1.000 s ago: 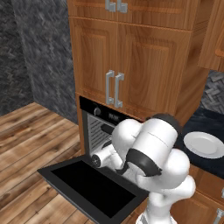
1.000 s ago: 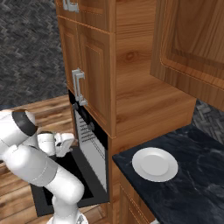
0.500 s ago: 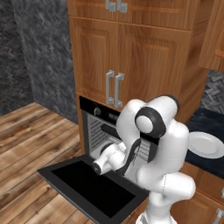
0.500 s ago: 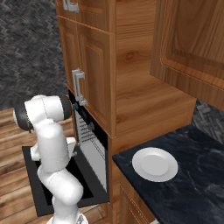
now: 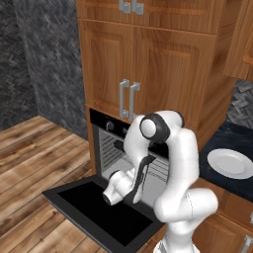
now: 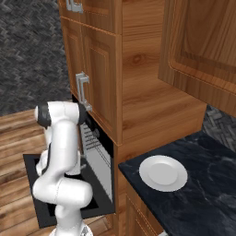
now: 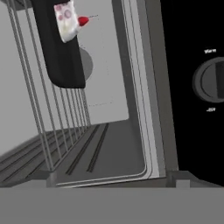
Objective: Take the baked cake out of the oven and place it on the plate for cooling. Then close the oven door.
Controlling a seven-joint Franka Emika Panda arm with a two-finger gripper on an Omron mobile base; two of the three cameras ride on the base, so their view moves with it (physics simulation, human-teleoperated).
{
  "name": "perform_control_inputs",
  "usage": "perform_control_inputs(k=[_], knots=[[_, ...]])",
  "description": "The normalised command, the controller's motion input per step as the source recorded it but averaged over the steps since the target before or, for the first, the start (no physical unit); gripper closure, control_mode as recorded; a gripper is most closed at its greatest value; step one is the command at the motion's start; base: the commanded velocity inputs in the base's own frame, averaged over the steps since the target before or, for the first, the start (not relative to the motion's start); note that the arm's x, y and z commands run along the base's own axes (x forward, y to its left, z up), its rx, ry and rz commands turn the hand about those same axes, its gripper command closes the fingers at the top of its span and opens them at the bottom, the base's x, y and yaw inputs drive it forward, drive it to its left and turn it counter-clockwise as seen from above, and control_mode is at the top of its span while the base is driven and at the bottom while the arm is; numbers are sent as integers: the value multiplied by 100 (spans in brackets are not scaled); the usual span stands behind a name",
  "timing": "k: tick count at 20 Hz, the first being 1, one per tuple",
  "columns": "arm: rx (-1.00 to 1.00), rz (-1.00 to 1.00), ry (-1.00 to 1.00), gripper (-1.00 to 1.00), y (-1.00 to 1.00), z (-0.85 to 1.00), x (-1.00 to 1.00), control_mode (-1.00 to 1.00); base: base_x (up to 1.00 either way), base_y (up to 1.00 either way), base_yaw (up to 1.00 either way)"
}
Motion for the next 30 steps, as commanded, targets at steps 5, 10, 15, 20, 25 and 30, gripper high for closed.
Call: perform_control_inputs(k=[5,10,15,20,25,30], knots=[[-5,-6,0,-100,-25,-4,21,-100,0,0,0],[0,-6,0,-100,-32,0,26,-100,0,0,0],[0,-5,0,-100,-33,0,24,-100,0,0,0],[0,-3,0,-100,-28,0,16,-100,0,0,0],[0,-1,0,-100,-22,-8,7,-100,0,0,0],[0,0,0,-100,-19,-14,4,-100,0,0,0]])
